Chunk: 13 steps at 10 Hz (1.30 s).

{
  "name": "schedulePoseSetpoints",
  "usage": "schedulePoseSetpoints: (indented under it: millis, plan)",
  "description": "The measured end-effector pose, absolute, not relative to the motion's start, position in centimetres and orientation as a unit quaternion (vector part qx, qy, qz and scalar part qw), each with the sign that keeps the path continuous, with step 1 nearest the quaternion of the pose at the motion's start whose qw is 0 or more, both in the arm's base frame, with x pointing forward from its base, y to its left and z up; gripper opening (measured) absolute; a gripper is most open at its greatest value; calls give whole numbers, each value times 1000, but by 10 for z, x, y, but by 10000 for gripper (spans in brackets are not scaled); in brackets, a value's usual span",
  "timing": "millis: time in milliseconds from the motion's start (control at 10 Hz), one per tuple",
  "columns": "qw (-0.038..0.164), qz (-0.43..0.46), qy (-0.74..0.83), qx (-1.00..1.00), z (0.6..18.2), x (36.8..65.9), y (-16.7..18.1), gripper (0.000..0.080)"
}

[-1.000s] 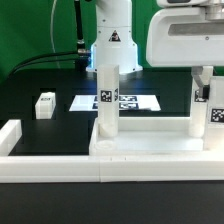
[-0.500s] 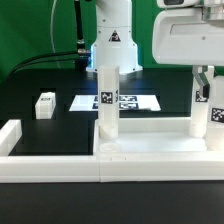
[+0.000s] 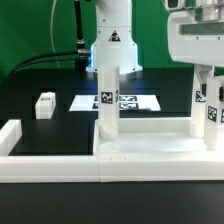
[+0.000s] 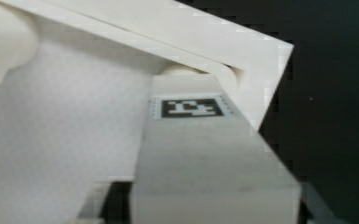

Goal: Assemble desk

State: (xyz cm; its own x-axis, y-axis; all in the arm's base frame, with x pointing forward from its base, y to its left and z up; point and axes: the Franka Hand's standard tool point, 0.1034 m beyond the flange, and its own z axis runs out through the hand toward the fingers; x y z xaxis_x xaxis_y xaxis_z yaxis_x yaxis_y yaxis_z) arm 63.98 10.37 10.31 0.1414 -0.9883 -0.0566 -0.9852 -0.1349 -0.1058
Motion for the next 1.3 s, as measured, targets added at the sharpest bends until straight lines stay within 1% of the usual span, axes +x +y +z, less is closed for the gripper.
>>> schedulePoseSetpoints:
  millis: [200,500,600,700,800,900,1300]
  plan:
    - [62,-4,731,-679,103,639,106,288]
    - [62,-3,740,-670,102,639,105,289]
    - [59,-4,721,-690,102,639,105,471]
    - [53,1,699,-713,103,640,108,587]
    - [39,-3,661,-750,105,644,110,587]
    - [40,-9,610,-791,107,647,111,640]
    - [39,-17,488,-872,107,647,111,648]
